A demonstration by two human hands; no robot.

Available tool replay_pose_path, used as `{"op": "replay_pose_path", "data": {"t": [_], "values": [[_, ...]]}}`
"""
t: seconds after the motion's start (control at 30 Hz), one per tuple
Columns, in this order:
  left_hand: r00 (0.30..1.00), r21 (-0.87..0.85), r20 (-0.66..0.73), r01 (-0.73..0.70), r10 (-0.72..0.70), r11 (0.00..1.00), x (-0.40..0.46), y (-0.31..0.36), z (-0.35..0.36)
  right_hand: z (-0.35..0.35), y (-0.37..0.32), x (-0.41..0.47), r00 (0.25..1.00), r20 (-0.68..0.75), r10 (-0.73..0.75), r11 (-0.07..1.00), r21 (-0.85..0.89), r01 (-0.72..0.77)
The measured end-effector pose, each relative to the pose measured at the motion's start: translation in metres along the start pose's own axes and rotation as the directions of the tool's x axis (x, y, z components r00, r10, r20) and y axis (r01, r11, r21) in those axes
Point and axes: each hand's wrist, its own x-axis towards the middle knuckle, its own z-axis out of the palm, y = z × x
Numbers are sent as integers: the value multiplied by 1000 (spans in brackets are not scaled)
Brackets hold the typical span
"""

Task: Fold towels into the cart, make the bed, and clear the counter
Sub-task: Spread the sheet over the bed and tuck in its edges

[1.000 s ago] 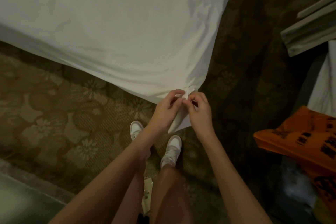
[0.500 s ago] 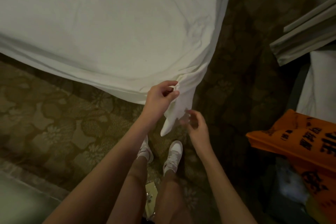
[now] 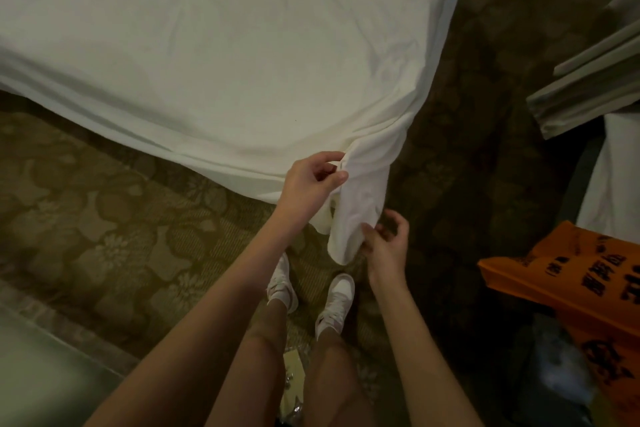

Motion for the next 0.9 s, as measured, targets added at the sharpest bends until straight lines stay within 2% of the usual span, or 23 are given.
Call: {"op": "replay_pose_path", "data": {"t": [0.13, 0.23, 0.3, 0.37, 0.43, 0.53, 0.6, 0.67, 0.73, 0.8, 0.9], "values": [[998, 195, -55, 0, 11, 981, 1, 5, -4, -7, -43, -13, 989, -10, -147, 987, -73, 146], [996, 257, -20, -77, 85, 963, -16, 11, 1, -4, -78, -21, 978, 48, -204, 976, -66, 207], [993, 186, 87, -99, 84, 978, -35, 19, 9, 8, -97, -26, 969, 114, -219, 972, -61, 227], [983, 92, 178, -55, 38, 994, -48, 29, 18, 24, -115, -31, 954, 176, -241, 963, -78, 258], [992, 32, 117, -47, 43, 998, -49, 43, 22, 41, -132, -37, 937, 252, -243, 956, -100, 275], [989, -12, -120, -91, 89, 996, -36, 66, 16, 62, -155, -42, 902, 359, -239, 951, -102, 293], [971, 7, -194, -140, 138, 990, -25, 75, 9, 71, -167, -42, 881, 401, -252, 939, -118, 323], [965, 19, -200, -171, 171, 985, -15, 83, 0, 76, -178, -41, 868, 426, -256, 929, -141, 343], [970, -3, -194, -148, 144, 989, -5, 91, -12, 76, -185, -37, 871, 420, -257, 934, -124, 336], [977, -96, -205, -87, 66, 992, 6, 98, -29, 72, -187, -31, 875, 396, -278, 919, -155, 362], [985, -244, -155, 32, -71, 969, 17, 98, -47, 63, -172, -27, 870, 421, -257, 849, -332, 411]]}}
